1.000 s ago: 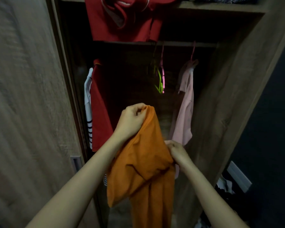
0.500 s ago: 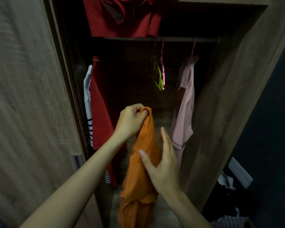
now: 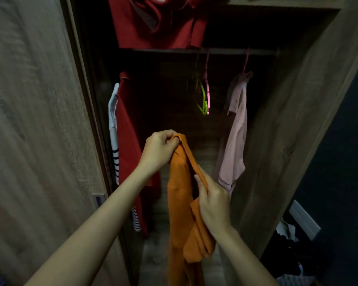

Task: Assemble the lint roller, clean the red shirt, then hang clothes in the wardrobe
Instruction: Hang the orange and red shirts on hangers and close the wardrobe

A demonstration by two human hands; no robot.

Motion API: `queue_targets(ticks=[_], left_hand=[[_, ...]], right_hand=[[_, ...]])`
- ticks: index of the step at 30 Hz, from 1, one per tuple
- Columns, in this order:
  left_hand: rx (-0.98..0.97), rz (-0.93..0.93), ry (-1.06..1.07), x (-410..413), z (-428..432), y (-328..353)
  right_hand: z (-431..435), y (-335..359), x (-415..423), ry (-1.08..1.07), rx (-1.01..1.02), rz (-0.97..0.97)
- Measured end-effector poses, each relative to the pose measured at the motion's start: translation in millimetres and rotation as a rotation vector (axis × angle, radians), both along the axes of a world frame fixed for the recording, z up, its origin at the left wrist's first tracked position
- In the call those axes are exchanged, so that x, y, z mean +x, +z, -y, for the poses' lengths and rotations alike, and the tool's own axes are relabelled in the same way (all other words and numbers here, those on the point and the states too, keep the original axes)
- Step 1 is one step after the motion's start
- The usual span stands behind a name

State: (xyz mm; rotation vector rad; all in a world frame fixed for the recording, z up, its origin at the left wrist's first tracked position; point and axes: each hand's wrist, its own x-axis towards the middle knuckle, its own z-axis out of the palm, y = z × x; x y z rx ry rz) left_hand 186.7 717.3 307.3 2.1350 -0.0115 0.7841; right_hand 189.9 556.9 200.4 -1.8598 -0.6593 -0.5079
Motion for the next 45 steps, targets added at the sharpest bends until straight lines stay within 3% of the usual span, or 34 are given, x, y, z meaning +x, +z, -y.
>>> queue_targets(ticks=[3, 9, 15, 19, 21, 24, 26, 29, 36, 38, 42, 45], left_hand=[[0.070, -0.043, -0.025, 0.3, -11.7, 0.9], [0.211, -0.301, -0.241, 9.6, -38.5, -1.6], [0.016, -0.332, -0.289, 17.3, -36.8, -12.3], [-0.014, -0.228, -0.284, 11.2, -29.7, -17.2], [0.087, -0.078, -0.331, 4.7, -29.0, -17.5], [0.406, 0.152, -0.380, 0.0, -30.4, -16.5], [0.641, 0.193, -0.312, -0.2, -31.9, -13.7], [0.773, 0.196, -0.216, -0.4, -36.5, -15.1], [0.633, 0.075, 0.034, 5.6, -32.4, -12.7], [0.657, 0.064, -0.006, 5.1, -33.3, -7.6], [0.655, 0.084, -0.320, -0.9, -39.5, 1.7], [0.619, 0.071, -0.255, 2.2, -43.0, -0.7]], right_hand=[[9.5, 11.5, 14.6, -0.008, 0.163, -0.131], [24.4, 45.5, 46.6, -0.079, 0.184, -0.044], [22.9, 51.4, 68.2, -0.103, 0.107, -0.012], [20.8, 62.5, 72.1, -0.103, 0.156, -0.044], [20.8, 66.9, 73.4, -0.112, 0.154, -0.034], [23.3, 71.1, 74.9, -0.112, 0.173, -0.023], [25.8, 73.3, 76.8, -0.114, 0.178, -0.038], [27.5, 78.2, 78.1, -0.100, 0.156, -0.092], [26.2, 97.0, 74.2, -0.037, 0.174, -0.050], [26.9, 100.7, 75.5, -0.030, 0.176, -0.057], [32.3, 106.7, 77.3, -0.035, 0.212, -0.055], [34.9, 108.8, 75.7, -0.016, 0.195, -0.057]])
